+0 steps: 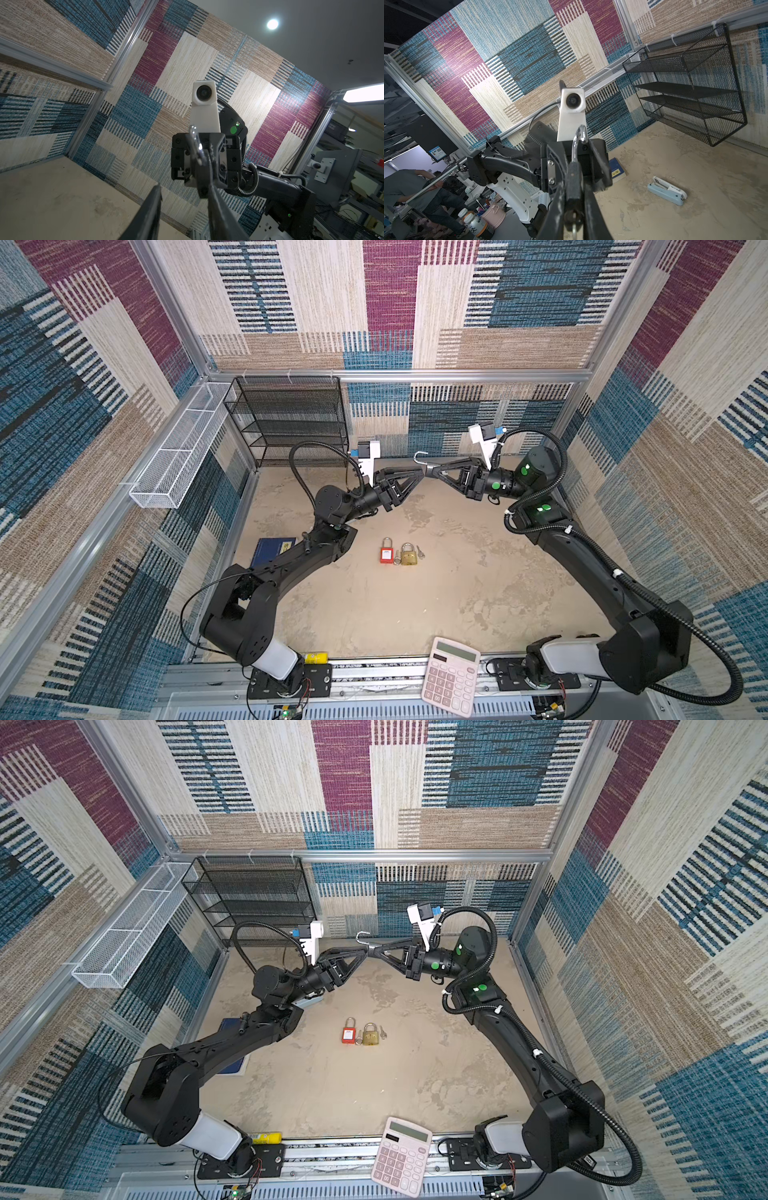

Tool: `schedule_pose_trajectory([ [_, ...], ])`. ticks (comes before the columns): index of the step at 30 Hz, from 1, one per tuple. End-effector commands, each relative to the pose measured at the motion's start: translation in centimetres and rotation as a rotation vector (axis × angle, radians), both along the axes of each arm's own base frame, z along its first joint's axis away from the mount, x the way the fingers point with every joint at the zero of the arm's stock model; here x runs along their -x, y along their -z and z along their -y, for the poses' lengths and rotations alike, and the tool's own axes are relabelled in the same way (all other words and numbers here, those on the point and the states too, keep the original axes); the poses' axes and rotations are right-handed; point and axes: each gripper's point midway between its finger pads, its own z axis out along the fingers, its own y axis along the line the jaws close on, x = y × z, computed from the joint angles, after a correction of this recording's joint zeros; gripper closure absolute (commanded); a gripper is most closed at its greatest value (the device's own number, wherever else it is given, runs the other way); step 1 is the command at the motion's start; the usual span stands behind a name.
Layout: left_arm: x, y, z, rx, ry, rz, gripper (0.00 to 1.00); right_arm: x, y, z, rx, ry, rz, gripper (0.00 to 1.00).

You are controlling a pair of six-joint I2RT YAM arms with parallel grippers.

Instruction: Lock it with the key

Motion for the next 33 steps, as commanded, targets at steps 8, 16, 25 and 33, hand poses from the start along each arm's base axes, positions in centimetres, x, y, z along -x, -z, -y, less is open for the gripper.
schedule_pose_trajectory([
  [8, 0.0, -1.3, -3.8, -0.147, -0.154, 0.085, 0.65, 0.4, 0.8, -0.1, 0.036, -0.016, 0.007, 1.0],
  [16, 0.4, -4.1, -3.0, -0.203, -0.126, 0.151, 0.97, 0.6, 2.7, -1.3, 0.118, -0.023, -0.01, 1.0],
  [25, 0.8, -1.7, -2.0, -0.351, -0.079, 0.112, 0.99, 1.1, 2.2, -2.1, 0.126, -0.048, 0.012, 1.0],
  [33, 0.0, 0.1, -1.7, -0.398, -0.073, 0.05, 0.98, 1.7, 1.1, -2.2, 0.119, -0.076, 0.039, 1.0],
])
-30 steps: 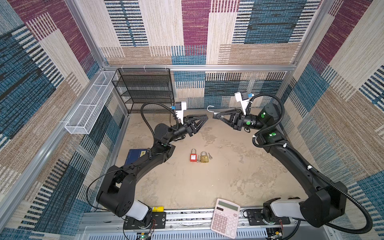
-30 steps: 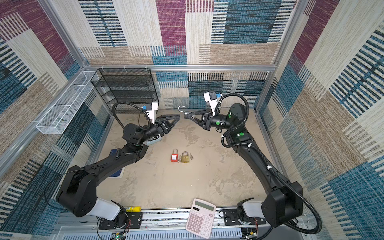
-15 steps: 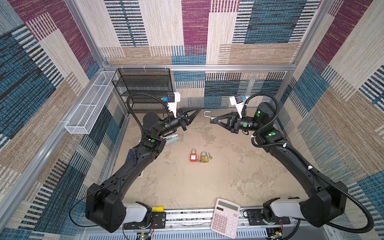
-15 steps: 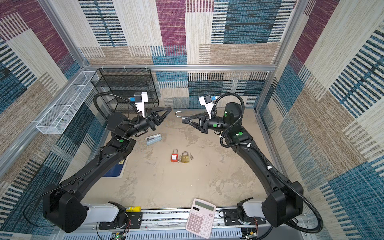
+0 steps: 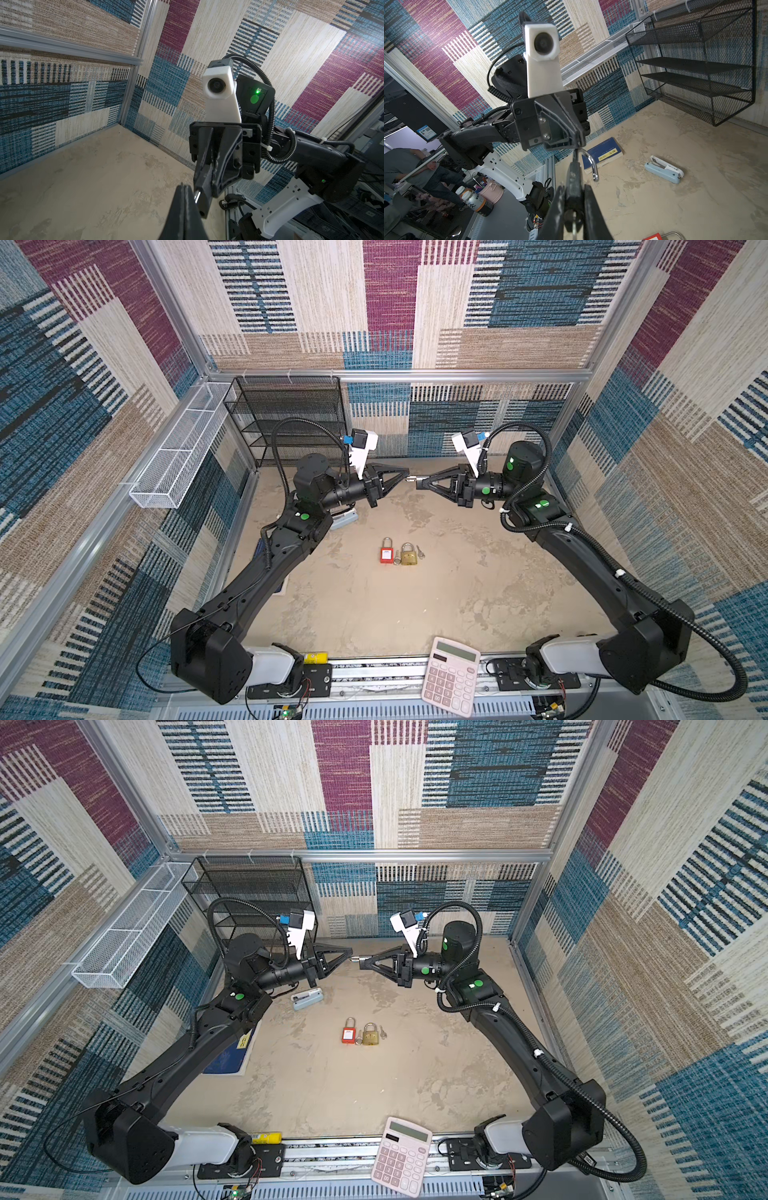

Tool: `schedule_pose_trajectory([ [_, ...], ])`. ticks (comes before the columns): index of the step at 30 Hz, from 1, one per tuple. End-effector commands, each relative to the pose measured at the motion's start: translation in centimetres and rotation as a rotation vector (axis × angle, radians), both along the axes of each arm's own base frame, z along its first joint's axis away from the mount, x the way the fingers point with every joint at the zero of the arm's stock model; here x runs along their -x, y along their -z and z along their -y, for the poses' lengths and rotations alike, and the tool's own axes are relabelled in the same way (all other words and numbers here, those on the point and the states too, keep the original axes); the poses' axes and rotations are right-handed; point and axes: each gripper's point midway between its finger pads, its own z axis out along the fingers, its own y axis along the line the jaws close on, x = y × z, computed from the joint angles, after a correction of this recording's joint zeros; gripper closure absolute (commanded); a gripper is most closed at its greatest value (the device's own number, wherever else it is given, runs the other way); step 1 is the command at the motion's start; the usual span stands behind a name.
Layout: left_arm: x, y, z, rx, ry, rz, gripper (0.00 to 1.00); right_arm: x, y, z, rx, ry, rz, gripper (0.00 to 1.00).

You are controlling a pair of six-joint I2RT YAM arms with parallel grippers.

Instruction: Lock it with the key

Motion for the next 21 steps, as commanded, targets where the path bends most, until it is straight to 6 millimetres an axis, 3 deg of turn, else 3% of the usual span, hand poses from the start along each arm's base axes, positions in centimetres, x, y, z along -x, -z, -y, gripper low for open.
schedule_pose_trajectory([
  [1, -0.5, 1.3, 0.5, -0.045, 0.017, -0.028, 0.98, 0.7, -1.3, -0.2, -0.017, -0.035, 0.05, 1.0],
  [9, -0.4, 1.8, 1.0, -0.04, 0.066, -0.069, 0.98, 0.7, -2.2, 0.3, -0.012, 0.02, 0.1, 1.0],
  [16, 0.8, 2.2, 0.1, -0.071, 0.075, -0.037, 0.68, 1.1, -2.9, 0.3, -0.018, 0.002, 0.118, 1.0],
  [21, 1.9, 2.1, -1.1, -0.047, 0.066, 0.039, 0.65, 1.6, -3.4, 0.4, -0.026, -0.016, 0.127, 1.0],
])
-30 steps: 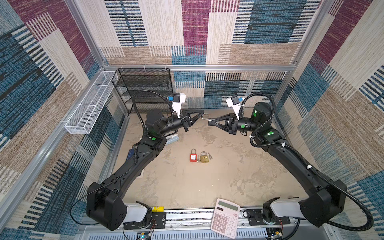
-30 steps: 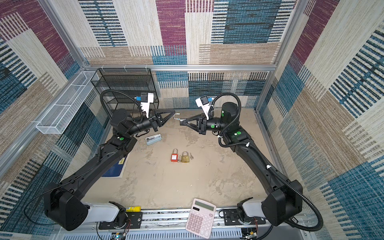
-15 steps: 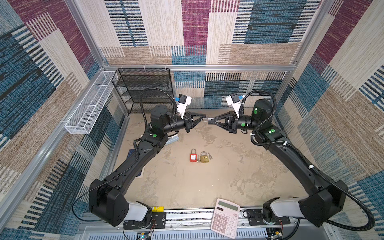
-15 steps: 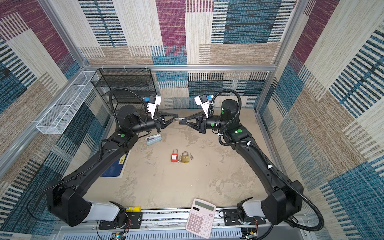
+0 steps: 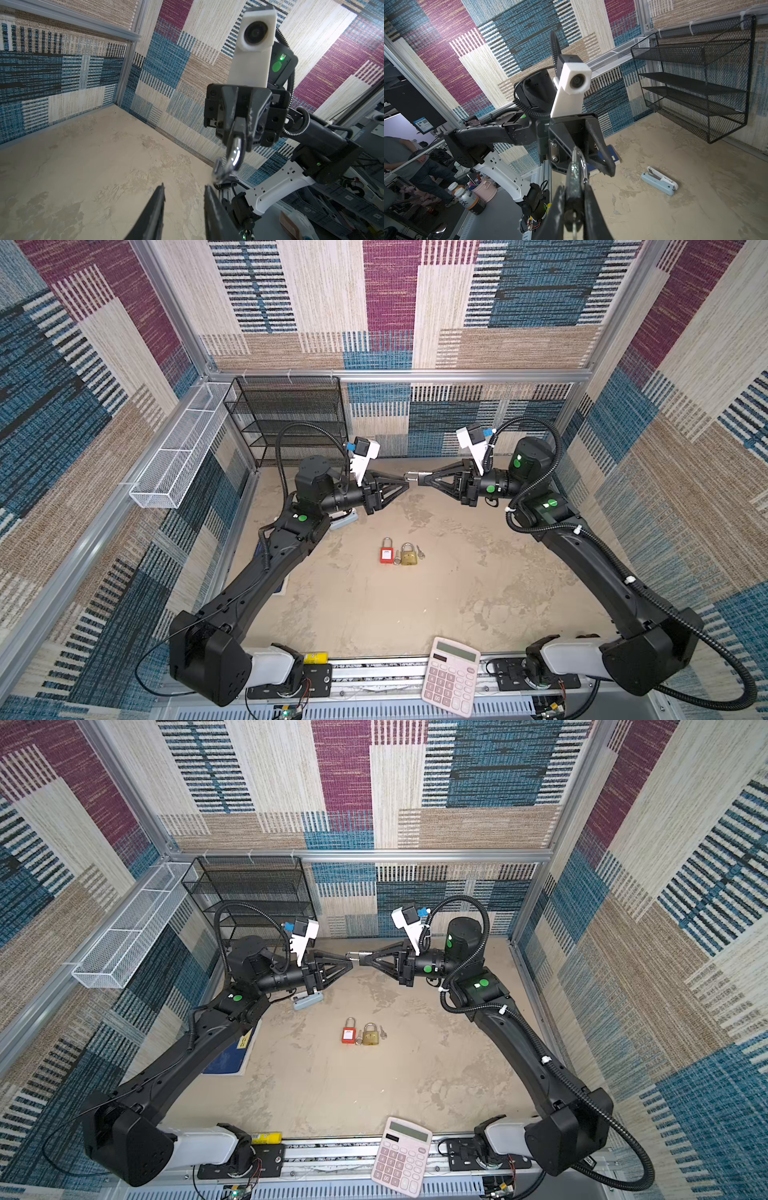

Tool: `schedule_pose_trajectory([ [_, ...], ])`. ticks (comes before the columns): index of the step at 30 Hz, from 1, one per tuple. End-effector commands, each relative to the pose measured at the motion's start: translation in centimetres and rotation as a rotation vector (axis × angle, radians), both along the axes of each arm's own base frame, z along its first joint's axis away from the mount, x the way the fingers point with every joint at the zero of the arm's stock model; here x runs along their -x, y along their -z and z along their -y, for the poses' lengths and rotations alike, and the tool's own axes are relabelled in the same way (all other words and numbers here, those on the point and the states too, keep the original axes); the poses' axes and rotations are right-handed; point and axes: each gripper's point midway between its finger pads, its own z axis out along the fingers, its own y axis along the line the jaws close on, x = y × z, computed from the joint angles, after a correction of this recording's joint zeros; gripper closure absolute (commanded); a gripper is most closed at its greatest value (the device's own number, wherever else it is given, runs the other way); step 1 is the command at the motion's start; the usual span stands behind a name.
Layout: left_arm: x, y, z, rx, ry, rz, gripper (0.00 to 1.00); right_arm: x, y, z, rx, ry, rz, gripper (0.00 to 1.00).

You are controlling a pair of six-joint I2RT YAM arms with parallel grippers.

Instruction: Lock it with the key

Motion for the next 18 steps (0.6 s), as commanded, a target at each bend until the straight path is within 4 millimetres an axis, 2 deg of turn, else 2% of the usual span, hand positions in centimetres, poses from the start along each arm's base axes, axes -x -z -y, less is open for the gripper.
schedule_pose_trajectory([
  [1, 0.8, -0.8, -0.5, 0.021, 0.023, 0.103, 0.65, 0.7, -1.2, 0.1, -0.018, -0.025, 0.04, 1.0],
  [8, 2.2, -2.4, -0.8, 0.047, 0.061, 0.2, 0.63, 1.2, -1.0, -0.1, -0.019, -0.075, 0.022, 1.0],
  [18, 2.3, -4.4, -0.4, 0.103, 0.106, 0.21, 0.57, 1.1, -0.7, -0.3, -0.019, -0.093, 0.007, 1.0],
])
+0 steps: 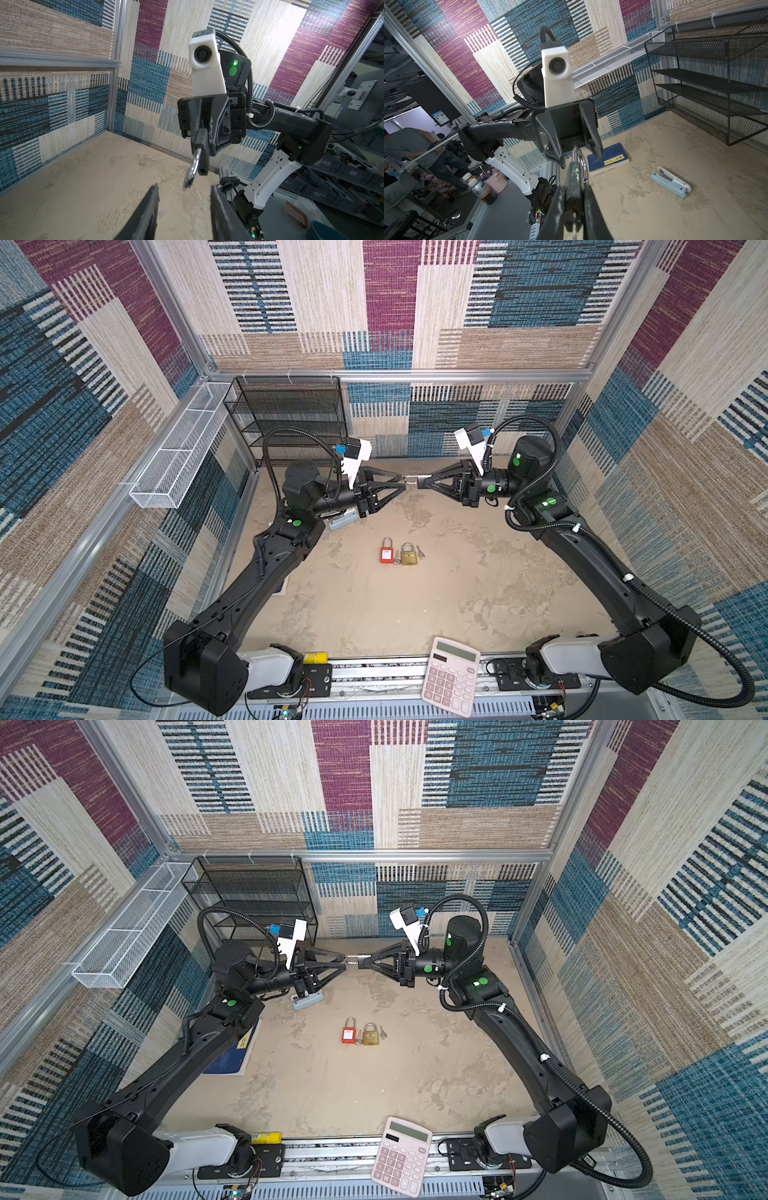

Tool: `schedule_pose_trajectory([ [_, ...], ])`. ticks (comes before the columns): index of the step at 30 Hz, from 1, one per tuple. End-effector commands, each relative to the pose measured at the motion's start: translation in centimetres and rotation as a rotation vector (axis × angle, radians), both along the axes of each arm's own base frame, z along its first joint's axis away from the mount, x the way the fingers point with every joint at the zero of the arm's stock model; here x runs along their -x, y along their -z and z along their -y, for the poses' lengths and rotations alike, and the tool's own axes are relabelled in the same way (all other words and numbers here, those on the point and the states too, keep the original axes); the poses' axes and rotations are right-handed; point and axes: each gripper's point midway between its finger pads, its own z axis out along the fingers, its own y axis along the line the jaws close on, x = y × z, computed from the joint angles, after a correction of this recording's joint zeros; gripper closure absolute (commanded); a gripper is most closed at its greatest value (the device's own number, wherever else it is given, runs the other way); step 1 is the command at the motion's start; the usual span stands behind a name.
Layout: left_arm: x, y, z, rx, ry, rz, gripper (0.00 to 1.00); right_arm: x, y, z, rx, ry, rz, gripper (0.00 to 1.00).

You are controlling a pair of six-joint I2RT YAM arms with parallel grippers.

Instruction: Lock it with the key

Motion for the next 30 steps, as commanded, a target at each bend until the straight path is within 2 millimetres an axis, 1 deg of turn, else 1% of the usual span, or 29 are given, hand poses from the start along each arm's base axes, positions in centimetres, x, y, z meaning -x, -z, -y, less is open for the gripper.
schedule_pose_trajectory([
  [1, 0.65, -1.43, 0.08, 0.038, 0.044, 0.029, 0.57, 0.3, -0.54, -0.05, -0.017, -0.023, 0.012, 1.0],
  [6, 0.27, -1.47, 0.24, 0.046, 0.042, 0.019, 0.59, 0.49, -0.36, -0.11, -0.016, -0.041, 0.007, 1.0],
  [11, 0.34, -1.66, 0.5, 0.048, 0.065, 0.01, 0.72, 0.43, -0.2, -0.15, -0.016, -0.041, 0.011, 1.0],
  [14, 0.49, -1.48, 0.61, 0.038, 0.076, 0.005, 0.8, 0.4, -0.47, -0.16, -0.021, -0.041, 0.018, 1.0],
  [16, 0.5, -1.3, 0.63, 0.032, 0.077, -0.001, 0.84, 0.37, -0.61, -0.16, -0.025, -0.041, 0.022, 1.0],
  [19, 0.55, -1.06, 0.69, 0.027, 0.08, -0.009, 0.84, 0.33, -0.77, -0.2, -0.027, -0.044, 0.023, 1.0],
  [21, 0.55, -1.01, 0.69, 0.027, 0.08, -0.01, 0.81, 0.38, -0.79, -0.26, -0.028, -0.054, 0.021, 1.0],
  [25, 0.59, -1.0, 0.67, 0.026, 0.08, -0.013, 0.81, 0.33, -0.86, -0.26, -0.029, -0.051, 0.024, 1.0],
  [27, 0.64, -0.92, 0.69, 0.024, 0.084, -0.016, 0.86, 0.28, -0.93, -0.24, -0.031, -0.047, 0.028, 1.0],
  [30, 0.7, -0.99, 0.67, 0.021, 0.085, -0.02, 0.97, 0.43, -1.12, -0.18, -0.033, -0.046, 0.046, 1.0],
])
